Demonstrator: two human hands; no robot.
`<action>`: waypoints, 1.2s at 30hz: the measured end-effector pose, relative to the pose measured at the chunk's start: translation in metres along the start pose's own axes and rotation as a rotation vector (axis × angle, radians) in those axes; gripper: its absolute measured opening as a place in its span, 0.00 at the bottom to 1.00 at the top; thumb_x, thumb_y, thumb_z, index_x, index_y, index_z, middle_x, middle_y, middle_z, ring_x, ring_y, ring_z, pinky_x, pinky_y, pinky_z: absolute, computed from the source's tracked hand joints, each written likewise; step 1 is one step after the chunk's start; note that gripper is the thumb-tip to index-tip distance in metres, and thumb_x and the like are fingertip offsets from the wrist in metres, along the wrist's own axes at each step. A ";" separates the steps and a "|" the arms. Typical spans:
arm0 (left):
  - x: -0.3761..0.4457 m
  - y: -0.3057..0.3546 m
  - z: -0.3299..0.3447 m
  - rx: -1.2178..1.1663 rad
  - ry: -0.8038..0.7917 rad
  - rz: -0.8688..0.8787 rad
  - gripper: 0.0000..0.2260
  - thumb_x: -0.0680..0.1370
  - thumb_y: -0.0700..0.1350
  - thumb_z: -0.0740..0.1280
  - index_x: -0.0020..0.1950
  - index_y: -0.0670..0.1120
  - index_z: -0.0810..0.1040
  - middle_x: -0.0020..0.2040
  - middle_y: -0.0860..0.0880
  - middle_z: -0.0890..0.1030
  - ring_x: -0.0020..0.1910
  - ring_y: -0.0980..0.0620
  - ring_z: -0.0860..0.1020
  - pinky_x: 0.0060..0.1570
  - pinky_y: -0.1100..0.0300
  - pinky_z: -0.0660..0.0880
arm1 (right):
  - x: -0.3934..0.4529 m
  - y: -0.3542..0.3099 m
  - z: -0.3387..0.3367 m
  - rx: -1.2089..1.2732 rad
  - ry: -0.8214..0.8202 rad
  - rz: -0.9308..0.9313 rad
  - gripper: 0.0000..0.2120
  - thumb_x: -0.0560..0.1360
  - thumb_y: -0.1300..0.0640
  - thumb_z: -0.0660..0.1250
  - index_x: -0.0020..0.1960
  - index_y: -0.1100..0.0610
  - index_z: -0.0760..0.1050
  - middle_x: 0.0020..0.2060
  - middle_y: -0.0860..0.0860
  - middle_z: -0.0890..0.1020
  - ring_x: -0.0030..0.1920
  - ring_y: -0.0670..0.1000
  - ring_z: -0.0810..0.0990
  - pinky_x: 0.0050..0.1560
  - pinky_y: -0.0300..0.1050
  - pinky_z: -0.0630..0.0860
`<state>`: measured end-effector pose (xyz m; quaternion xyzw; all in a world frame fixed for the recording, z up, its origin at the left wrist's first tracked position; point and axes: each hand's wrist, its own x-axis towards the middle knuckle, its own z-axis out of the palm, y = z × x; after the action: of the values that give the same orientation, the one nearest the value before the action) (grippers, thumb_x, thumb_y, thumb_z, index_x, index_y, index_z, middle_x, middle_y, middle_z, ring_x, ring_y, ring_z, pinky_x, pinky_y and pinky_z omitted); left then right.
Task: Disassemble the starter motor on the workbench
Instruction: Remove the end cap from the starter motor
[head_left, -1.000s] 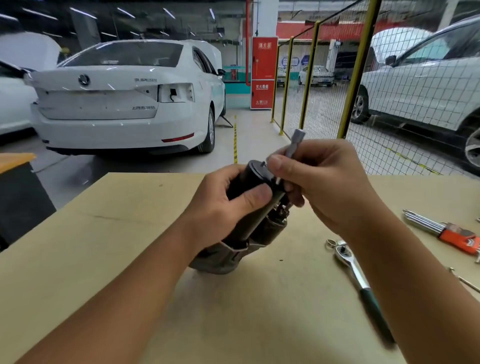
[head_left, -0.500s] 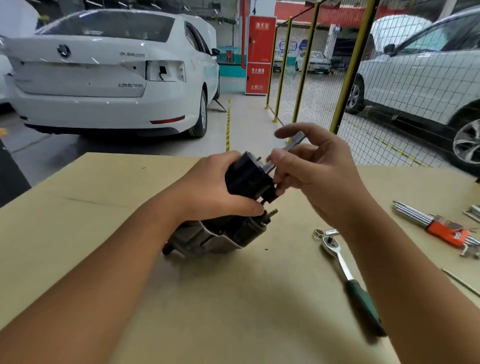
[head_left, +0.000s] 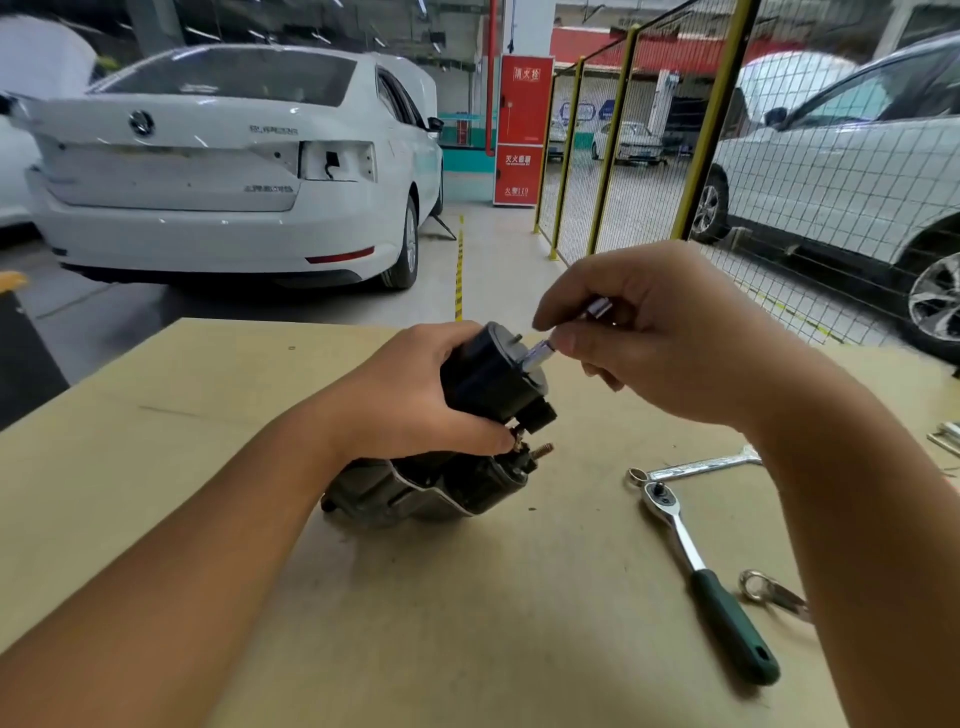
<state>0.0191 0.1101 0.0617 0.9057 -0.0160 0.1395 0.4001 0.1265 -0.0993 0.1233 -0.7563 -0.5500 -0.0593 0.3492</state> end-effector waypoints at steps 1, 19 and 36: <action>0.000 0.000 0.001 0.000 0.003 0.002 0.25 0.64 0.52 0.81 0.59 0.56 0.81 0.51 0.53 0.86 0.51 0.53 0.85 0.55 0.44 0.83 | 0.001 -0.003 0.001 -0.080 -0.011 0.008 0.05 0.78 0.59 0.70 0.46 0.51 0.83 0.31 0.39 0.81 0.34 0.41 0.80 0.34 0.30 0.70; -0.007 0.001 0.004 0.173 0.137 0.099 0.23 0.58 0.66 0.79 0.51 0.73 0.77 0.49 0.62 0.79 0.50 0.59 0.80 0.45 0.62 0.75 | 0.005 -0.023 0.007 -0.346 -0.140 0.132 0.24 0.78 0.38 0.63 0.36 0.56 0.79 0.28 0.51 0.77 0.29 0.50 0.74 0.28 0.46 0.67; -0.012 -0.005 0.000 -0.039 0.127 0.176 0.32 0.62 0.50 0.85 0.65 0.61 0.82 0.55 0.53 0.87 0.57 0.46 0.84 0.60 0.42 0.81 | 0.000 -0.036 0.006 -0.408 -0.166 0.066 0.08 0.76 0.47 0.72 0.42 0.50 0.78 0.36 0.43 0.76 0.36 0.43 0.74 0.32 0.43 0.70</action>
<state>0.0081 0.1124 0.0544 0.8821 -0.0729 0.2310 0.4039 0.0934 -0.0900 0.1350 -0.8311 -0.5285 -0.0955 0.1440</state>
